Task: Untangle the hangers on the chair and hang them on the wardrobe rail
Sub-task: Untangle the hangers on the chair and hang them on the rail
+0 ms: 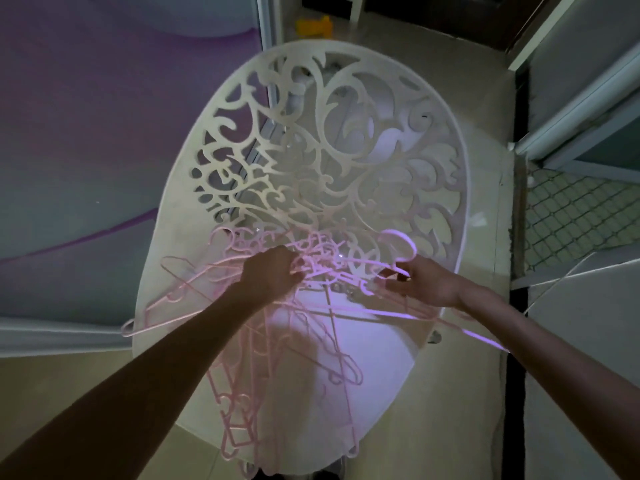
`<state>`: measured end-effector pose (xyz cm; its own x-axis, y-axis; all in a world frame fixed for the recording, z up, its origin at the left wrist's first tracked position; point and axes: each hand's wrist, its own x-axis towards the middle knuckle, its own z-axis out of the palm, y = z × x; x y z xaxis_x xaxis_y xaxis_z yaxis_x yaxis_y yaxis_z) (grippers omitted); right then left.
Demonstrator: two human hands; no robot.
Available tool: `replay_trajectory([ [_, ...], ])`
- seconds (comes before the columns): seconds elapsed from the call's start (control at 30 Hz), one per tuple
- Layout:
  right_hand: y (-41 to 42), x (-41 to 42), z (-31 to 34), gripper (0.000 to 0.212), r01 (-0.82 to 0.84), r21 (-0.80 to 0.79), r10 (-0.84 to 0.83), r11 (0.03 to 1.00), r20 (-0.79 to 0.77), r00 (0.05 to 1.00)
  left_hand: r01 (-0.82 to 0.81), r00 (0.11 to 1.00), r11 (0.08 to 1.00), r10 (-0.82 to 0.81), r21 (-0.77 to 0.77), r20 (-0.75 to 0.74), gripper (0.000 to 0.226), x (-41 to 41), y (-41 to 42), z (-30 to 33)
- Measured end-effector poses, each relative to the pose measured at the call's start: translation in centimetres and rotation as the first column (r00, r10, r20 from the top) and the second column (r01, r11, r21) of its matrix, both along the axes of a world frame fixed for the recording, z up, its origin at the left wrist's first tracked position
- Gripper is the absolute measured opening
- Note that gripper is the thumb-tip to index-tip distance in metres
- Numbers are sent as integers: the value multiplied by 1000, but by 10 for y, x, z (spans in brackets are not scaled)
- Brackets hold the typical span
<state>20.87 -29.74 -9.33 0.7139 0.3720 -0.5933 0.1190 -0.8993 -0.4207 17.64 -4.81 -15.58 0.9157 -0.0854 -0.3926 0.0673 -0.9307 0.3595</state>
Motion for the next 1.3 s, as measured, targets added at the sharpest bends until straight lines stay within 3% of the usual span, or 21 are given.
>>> replay_trajectory([
  [0.07, 1, 8, 1, 27, 2, -18, -2, 1000, -9, 1000, 23, 998, 999, -20, 48, -64, 43, 10, -4, -9],
  [0.2, 6, 17, -4, 21, 223, 109, -203, 969, -171, 964, 10, 987, 999, -2, 46, -161, 60, 14, -10, -32],
  [0.3, 7, 19, -7, 22, 267, 121, -234, 956, -233, 944, 1, 986, 1000, 1, 10, -168, 79, 11, -15, -41],
  [0.37, 6, 17, -9, 22, 288, 129, -248, 949, -259, 933, 36, 986, 997, -25, 64, -166, 81, 9, -16, -43],
  [0.47, 4, 16, -11, 23, 288, 123, -255, 950, -229, 939, 96, 987, 974, -67, 206, -143, 58, 6, -17, -41],
  [0.6, -4, 17, -12, 22, 278, 53, -273, 959, -82, 958, 103, 994, 970, -92, 221, -58, 31, 1, -12, -37],
  [0.67, -6, 13, -11, 19, 217, 37, -215, 975, -64, 975, 79, 997, 977, -73, 200, -36, 31, -2, -8, -36],
  [0.77, -10, 6, -12, 17, 92, -109, -85, 990, 67, 994, 30, 1000, 981, -29, 194, -8, 28, -3, -3, -37],
  [0.83, -10, 2, -11, 29, 149, -103, -138, 983, 107, 985, -6, 1000, 980, 5, 197, 7, 27, -1, -1, -40],
  [0.93, -7, -1, -5, 30, 235, -58, -235, 970, 5, 972, -37, 999, 979, 29, 201, 45, 24, 9, -2, -43],
  [1.07, -10, -2, -5, 36, 221, -95, -219, 971, 29, 975, -13, 998, 982, 2, 189, 57, 20, 17, -9, -43],
  [1.3, 0, 3, -10, 16, 260, 12, -260, 966, 19, 965, 3, 995, 987, -19, 163, 95, 23, 16, -8, -32],
])
